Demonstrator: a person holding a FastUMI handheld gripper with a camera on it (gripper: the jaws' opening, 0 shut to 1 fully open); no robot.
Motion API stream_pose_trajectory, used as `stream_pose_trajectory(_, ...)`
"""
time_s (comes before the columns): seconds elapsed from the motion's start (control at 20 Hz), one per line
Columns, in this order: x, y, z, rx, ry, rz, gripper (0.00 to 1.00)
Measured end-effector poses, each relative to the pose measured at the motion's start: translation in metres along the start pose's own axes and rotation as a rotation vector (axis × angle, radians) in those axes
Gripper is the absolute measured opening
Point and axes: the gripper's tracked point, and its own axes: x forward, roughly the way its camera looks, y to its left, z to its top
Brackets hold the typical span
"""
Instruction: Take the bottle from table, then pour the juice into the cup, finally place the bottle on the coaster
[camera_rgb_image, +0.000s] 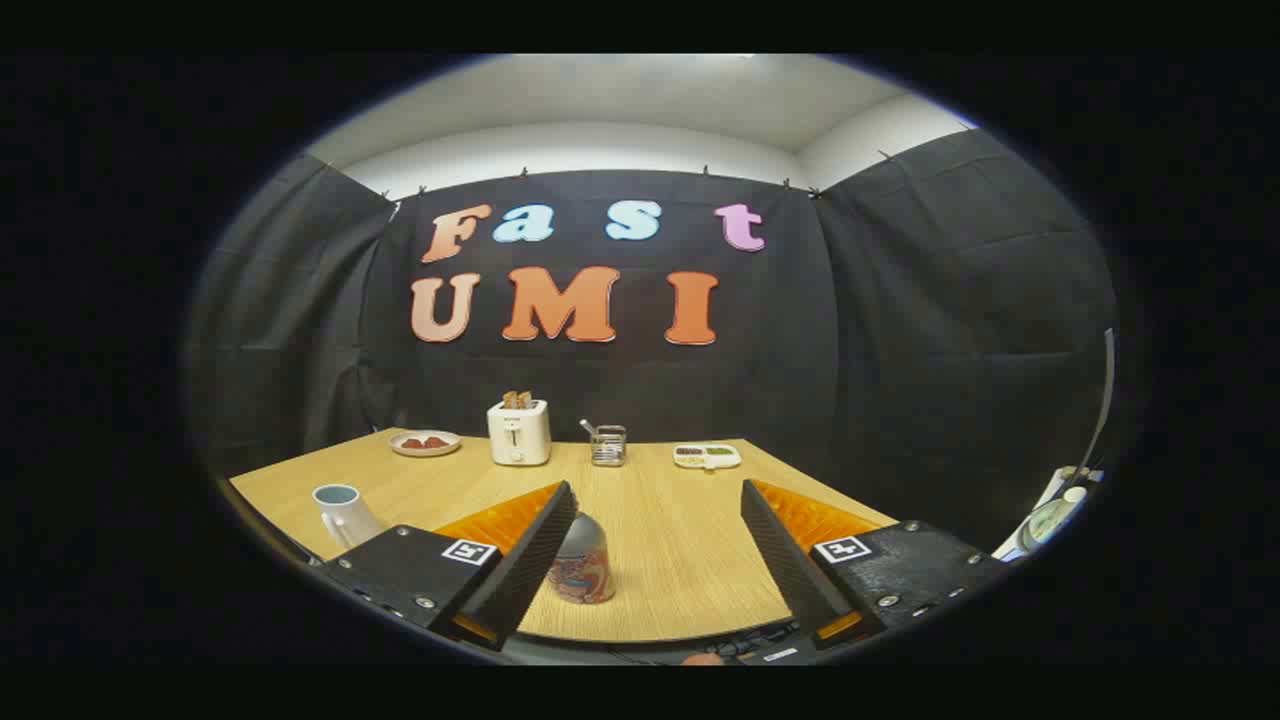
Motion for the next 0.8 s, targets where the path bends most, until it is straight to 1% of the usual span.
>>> stream_pose_trajectory(0.8, 0.002, 0.018, -0.009, -0.008, 0.015, 0.039, 0.99)
